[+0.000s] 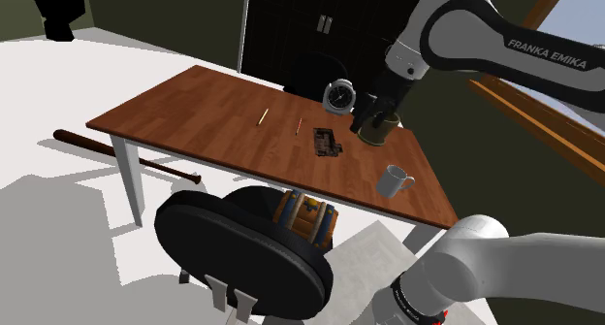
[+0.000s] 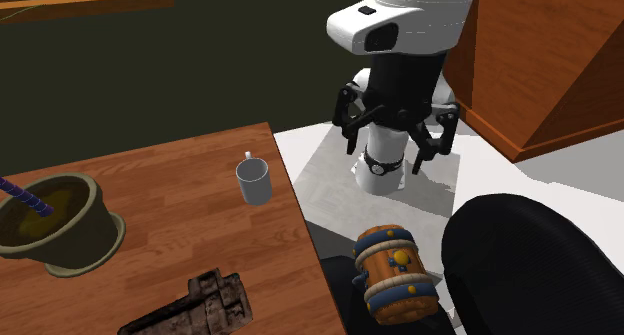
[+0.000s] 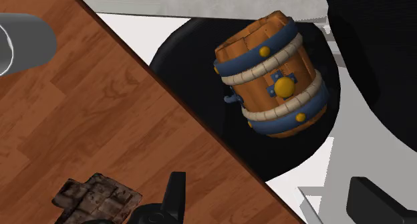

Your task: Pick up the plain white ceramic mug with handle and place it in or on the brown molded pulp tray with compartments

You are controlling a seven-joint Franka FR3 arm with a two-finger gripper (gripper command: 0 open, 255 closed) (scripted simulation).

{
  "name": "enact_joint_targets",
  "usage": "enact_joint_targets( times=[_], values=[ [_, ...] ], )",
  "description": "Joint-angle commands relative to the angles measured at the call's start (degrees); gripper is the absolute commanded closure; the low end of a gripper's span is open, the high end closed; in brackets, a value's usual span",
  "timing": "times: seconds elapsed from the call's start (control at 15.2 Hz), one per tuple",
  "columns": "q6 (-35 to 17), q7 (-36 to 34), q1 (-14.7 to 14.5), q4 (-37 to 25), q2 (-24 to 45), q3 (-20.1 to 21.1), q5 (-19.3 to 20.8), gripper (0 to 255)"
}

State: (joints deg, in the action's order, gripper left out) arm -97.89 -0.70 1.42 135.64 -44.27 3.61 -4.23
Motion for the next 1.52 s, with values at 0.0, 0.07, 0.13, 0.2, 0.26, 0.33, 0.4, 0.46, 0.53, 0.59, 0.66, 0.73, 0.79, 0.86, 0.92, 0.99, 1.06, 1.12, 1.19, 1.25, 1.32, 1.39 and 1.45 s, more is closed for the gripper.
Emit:
enact_joint_targets(
  times=[0.0, 0.07, 0.13, 0.2, 0.26, 0.33, 0.4, 0.46, 0.53, 0.59, 0.66, 0.73, 0.79, 0.86, 0.92, 0.99, 1.06, 1.12, 1.19, 1.25, 1.32, 1.39, 1.45],
  values=[
    [0.0, 0.0, 0.0, 0.0, 0.0, 0.0, 0.0, 0],
    [-0.7, 1.25, 0.32, 1.48, -0.59, -0.99, 0.61, 0],
    [-1.41, 2.49, 0.67, 2.9, -1.13, -1.99, 1.26, 0],
    [-2.14, 3.75, 1.05, 4.26, -1.6, -3.01, 1.94, 0],
    [-2.88, 5.0, 1.46, 5.57, -2.01, -4.05, 2.64, 0],
    [-3.65, 6.27, 1.89, 6.82, -2.35, -5.11, 3.38, 0],
    [-4.43, 7.54, 2.36, 8.01, -2.62, -6.18, 4.14, 0],
    [-5.25, 8.81, 2.84, 9.14, -2.81, -7.27, 4.93, 0],
    [-6.08, 10.08, 3.34, 10.21, -2.92, -8.39, 5.74, 0],
    [-6.95, 11.37, 3.87, 11.22, -2.96, -9.52, 6.58, 0],
    [-7.84, 12.66, 4.43, 12.16, -2.9, -10.66, 7.42, 0],
    [-8.77, 13.96, 4.99, 13.03, -2.76, -11.83, 8.28, 0],
    [-9.73, 15.26, 5.57, 13.84, -2.52, -13.02, 9.16, 0],
    [-10.73, 16.57, 6.16, 14.58, -2.19, -14.22, 10.04, 0],
    [-11.76, 17.88, 6.75, 15.24, -1.77, -15.44, 10.93, 0],
    [-12.82, 19.19, 7.33, 15.83, -1.24, -16.68, 11.83, 0],
    [-13.93, 20.5, 7.91, 16.35, -0.62, -17.95, 12.72, 0],
    [-15.06, 21.82, 8.48, 16.8, 0.11, -19.22, 13.59, 0],
    [-16.24, 23.14, 9.03, 17.16, 0.94, -20.51, 14.45, 0],
    [-17.45, 24.48, 9.57, 17.45, 1.88, -21.81, 15.27, 0],
    [-18.69, 25.81, 10.08, 17.66, 2.91, -23.13, 16.08, 0],
    [-19.96, 27.14, 10.54, 17.79, 4.05, -24.46, 16.85, 0],
    [-21.25, 28.48, 10.96, 17.84, 5.28, -25.82, 17.57, 0]
  ],
)
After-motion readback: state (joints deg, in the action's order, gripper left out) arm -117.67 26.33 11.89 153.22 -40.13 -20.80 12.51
